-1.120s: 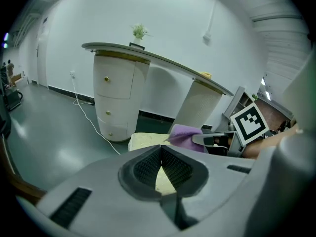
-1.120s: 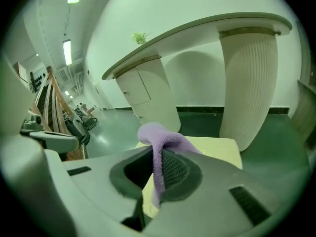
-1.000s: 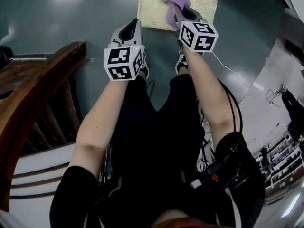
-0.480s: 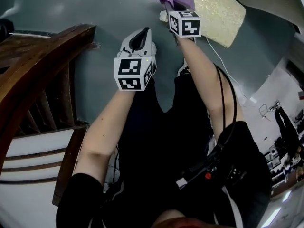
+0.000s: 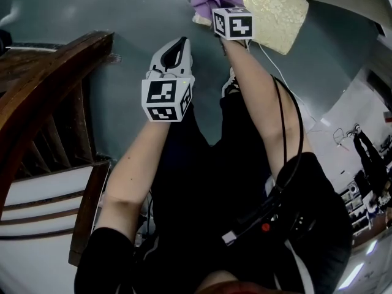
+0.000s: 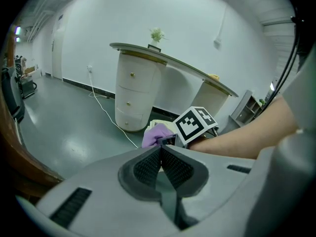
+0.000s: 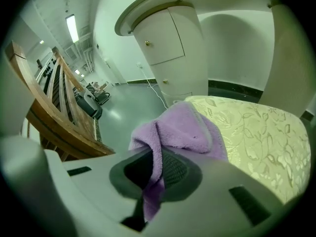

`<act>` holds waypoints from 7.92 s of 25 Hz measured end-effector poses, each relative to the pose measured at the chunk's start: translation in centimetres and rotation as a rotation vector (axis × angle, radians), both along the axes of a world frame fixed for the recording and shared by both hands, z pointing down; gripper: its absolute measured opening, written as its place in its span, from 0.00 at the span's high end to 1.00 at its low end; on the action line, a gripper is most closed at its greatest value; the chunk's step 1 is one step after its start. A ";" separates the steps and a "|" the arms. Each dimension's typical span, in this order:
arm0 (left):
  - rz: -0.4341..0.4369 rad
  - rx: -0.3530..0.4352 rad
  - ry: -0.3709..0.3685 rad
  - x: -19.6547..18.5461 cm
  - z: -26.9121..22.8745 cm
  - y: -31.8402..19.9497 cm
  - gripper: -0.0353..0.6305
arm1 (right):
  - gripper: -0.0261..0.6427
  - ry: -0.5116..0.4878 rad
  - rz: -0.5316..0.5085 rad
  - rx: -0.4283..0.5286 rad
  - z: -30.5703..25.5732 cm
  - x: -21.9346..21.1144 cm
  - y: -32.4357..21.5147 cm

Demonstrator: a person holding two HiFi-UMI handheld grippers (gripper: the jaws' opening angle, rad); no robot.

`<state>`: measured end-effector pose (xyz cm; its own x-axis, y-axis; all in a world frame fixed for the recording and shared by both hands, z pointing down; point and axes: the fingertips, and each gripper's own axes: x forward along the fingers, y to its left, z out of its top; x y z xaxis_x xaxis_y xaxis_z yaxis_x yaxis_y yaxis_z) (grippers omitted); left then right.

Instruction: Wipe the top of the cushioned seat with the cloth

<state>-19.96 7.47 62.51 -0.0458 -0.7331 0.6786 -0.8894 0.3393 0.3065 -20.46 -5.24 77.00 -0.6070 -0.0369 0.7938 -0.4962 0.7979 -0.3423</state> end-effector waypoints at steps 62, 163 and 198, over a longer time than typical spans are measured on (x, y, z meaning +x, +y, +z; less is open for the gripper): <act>0.167 0.031 -0.025 2.9 -2.4 -1.5 0.94 | 0.93 -0.122 0.011 0.155 -9.4 11.1 -0.3; 0.448 0.380 -0.063 11.2 -36.6 -11.0 0.94 | 0.92 -0.307 0.413 0.242 -42.8 34.1 -9.5; 0.291 0.747 -0.237 8.8 -58.5 -11.8 0.94 | 0.92 -0.512 0.300 0.658 -70.4 31.7 -8.6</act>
